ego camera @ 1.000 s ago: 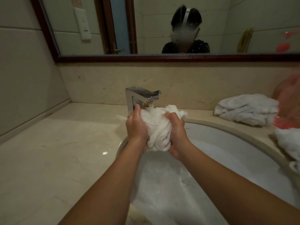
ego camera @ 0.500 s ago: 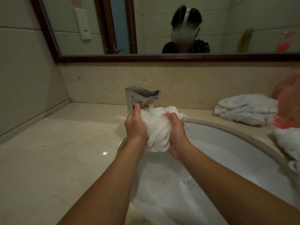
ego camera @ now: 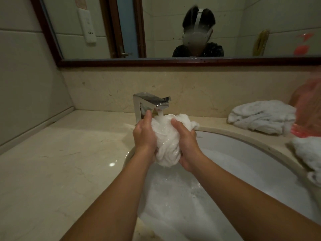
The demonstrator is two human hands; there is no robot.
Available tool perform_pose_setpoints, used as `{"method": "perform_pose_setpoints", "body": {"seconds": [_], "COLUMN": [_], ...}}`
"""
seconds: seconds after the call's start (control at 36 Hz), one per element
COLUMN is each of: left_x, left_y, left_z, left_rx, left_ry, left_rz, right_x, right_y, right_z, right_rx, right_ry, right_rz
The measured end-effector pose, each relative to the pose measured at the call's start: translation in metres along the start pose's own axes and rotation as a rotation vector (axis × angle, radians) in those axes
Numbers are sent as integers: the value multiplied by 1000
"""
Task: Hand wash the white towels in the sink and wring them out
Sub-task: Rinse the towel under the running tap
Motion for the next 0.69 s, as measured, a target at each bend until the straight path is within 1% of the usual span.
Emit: {"method": "perform_pose_setpoints", "body": {"seconds": [0.17, 0.31, 0.42, 0.5, 0.61, 0.69], "left_x": [0, -5, -4, -3, -7, -6], "left_y": [-3, -6, -5, -4, -5, -3], "left_z": [-4, -5, -6, -10, -13, -11], "left_rx": [45, 23, 24, 14, -60, -177], "left_ry": [7, 98, 73, 83, 236, 355], "left_rz": [-64, -146, -149, -160, -255, -334], "right_x": [-7, -11, -5, -3, 4, 2], "right_y": [-3, -7, -6, -8, -3, -4], "right_z": [-1, -5, -5, -3, -4, -7], "right_rx": [29, 135, 169, 194, 181, 154], "right_ry": [-52, -48, -103, -117, -60, -29], "right_rz": [38, 115, 165, 145, 145, 132]}}
Point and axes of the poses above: each hand's wrist, its own x-axis towards the middle knuckle, its own y-axis out of the back of the hand, z = x × y, the point moved 3 cm from there along x, towards the middle knuckle, and after that the axes turned 7 degrees about -y, right-handed, at the moved point
